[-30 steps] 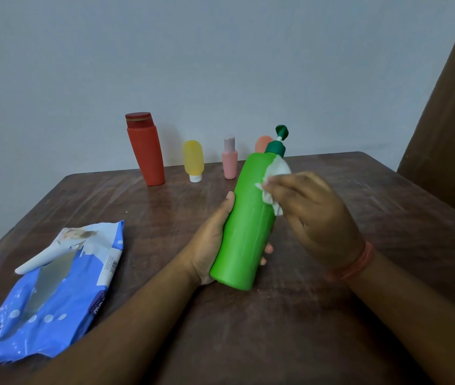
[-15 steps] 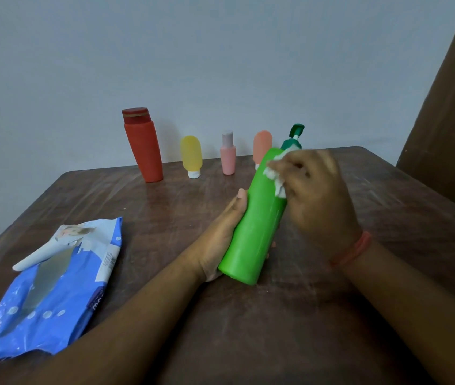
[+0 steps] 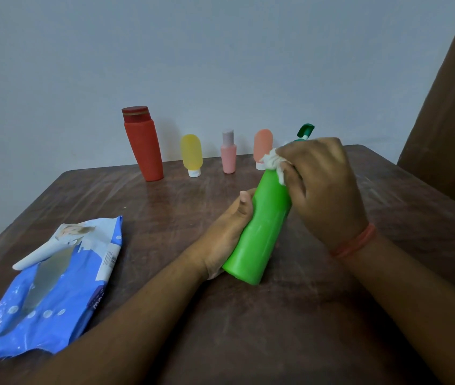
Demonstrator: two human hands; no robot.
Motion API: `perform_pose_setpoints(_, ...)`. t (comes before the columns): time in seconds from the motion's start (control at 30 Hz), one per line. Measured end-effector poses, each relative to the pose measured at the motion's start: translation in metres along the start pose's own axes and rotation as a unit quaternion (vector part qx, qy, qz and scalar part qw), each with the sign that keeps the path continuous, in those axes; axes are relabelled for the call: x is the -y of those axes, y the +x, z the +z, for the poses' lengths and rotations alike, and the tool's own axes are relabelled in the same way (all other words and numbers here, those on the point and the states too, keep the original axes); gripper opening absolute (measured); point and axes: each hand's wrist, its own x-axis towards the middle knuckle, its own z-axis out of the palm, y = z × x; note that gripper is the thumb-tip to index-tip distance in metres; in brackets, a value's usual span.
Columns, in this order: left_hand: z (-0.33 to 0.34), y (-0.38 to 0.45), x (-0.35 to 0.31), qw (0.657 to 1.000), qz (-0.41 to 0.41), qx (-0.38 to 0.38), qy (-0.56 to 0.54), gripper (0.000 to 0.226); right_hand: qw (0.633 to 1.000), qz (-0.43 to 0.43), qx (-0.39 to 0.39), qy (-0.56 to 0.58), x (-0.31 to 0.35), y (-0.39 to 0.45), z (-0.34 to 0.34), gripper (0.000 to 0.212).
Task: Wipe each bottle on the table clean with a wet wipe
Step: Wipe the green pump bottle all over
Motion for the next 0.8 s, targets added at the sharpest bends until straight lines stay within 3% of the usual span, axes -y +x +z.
perform_pose_setpoints(0.13,-0.001,0.0,0.002,1.0,0.01,-0.017,0.012,0.096,0.988,-0.134,0.07,0.011,0.018,-0.016,-0.001,0.025)
perform_pose_setpoints(0.3,0.0,0.001,-0.001,0.998,0.023,-0.027,0.046,0.082,0.998,-0.036,0.046,-0.006,-0.001,-0.004,-0.005,0.029)
perform_pose_setpoints(0.43,0.0,0.0,-0.002,0.998,0.003,-0.058,0.002,0.073,0.967,-0.199,0.129,0.088,0.024,-0.023,-0.003,0.021)
perform_pose_setpoints(0.6,-0.001,0.001,-0.003,0.997,-0.029,-0.068,-0.016,0.096,0.987,-0.09,0.125,0.048,0.011,-0.012,0.004,0.024)
perform_pose_setpoints(0.73,-0.001,0.002,-0.002,0.996,-0.015,-0.077,-0.048,0.084,0.945,-0.213,0.207,0.139,0.023,-0.022,-0.001,0.019)
perform_pose_setpoints(0.8,-0.001,0.003,-0.001,0.995,-0.019,-0.084,-0.055,0.083,0.965,-0.163,0.186,0.089,0.017,-0.017,0.003,0.021)
